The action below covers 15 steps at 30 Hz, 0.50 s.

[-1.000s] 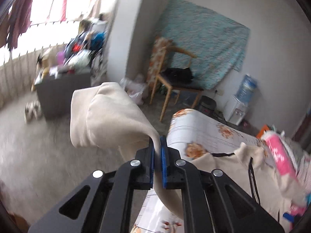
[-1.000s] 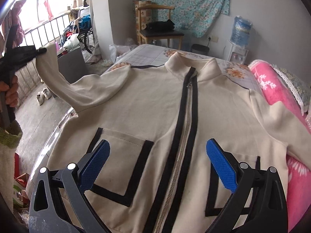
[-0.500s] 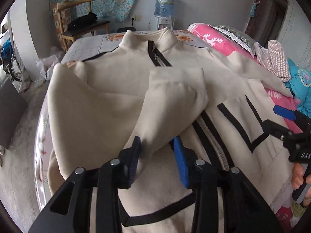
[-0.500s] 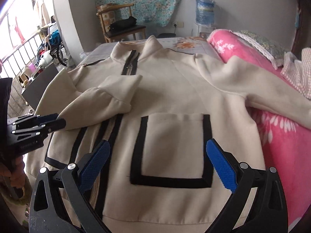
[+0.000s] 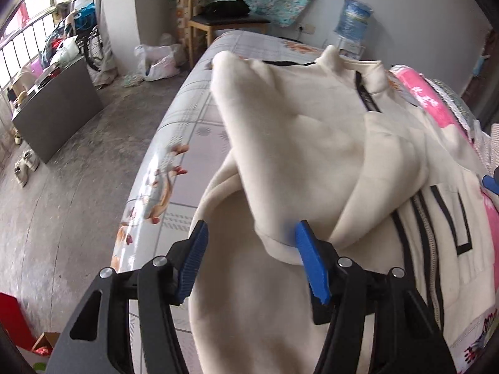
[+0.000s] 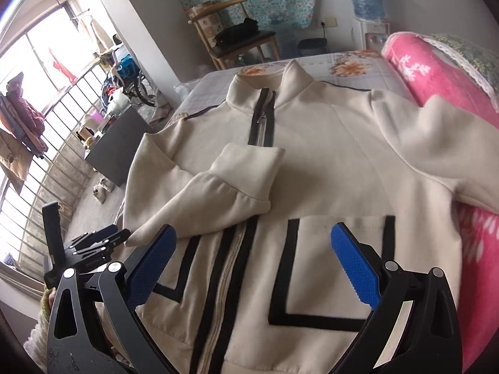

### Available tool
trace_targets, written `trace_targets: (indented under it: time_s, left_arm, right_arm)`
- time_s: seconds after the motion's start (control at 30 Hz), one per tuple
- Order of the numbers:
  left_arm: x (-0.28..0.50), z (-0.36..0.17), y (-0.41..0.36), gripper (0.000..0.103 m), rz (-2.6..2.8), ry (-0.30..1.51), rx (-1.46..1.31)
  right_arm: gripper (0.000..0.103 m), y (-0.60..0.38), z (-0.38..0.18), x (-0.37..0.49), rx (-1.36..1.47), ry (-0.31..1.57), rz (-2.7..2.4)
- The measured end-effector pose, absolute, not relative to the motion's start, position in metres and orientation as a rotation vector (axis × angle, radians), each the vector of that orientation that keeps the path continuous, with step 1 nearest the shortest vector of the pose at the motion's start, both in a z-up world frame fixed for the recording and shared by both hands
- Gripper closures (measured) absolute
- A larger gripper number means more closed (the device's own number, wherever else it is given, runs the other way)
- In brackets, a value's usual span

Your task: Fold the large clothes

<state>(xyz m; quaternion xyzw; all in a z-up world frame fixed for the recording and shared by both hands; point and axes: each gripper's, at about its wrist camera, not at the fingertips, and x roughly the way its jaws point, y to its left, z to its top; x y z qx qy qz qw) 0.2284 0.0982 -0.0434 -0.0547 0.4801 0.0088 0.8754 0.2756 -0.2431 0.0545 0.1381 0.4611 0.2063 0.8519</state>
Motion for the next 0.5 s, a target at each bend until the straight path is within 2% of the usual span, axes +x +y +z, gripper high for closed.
trace_targets:
  time_s: [0.17,0.23,0.33,0.4,0.43,0.5]
  left_arm:
    - [0.229,-0.049,0.103,0.033,0.014,0.991,-0.131]
    - [0.225,-0.046,0.106,0.031,-0.006,0.965,-0.152]
    - [0.218,-0.038,0.113,0.027,-0.042,0.917,-0.199]
    - [0.215,-0.036,0.118,0.023,-0.036,0.899,-0.209]
    - [0.214,-0.036,0.121,0.022,-0.027,0.903,-0.207]
    - [0.216,-0.039,0.125,0.021,-0.013,0.92,-0.214]
  right_arm:
    - [0.016,-0.224,0.028,0.347,0.305,1.098,0.407]
    - [0.023,-0.219,0.016,0.372,0.31,1.134,0.381]
    - [0.04,-0.214,-0.003,0.402,0.337,1.206,0.388]
    - [0.063,-0.209,-0.011,0.412,0.333,1.246,0.413]
    - [0.069,-0.207,-0.014,0.414,0.333,1.259,0.431]
    - [0.099,-0.203,-0.011,0.412,0.312,1.257,0.46]
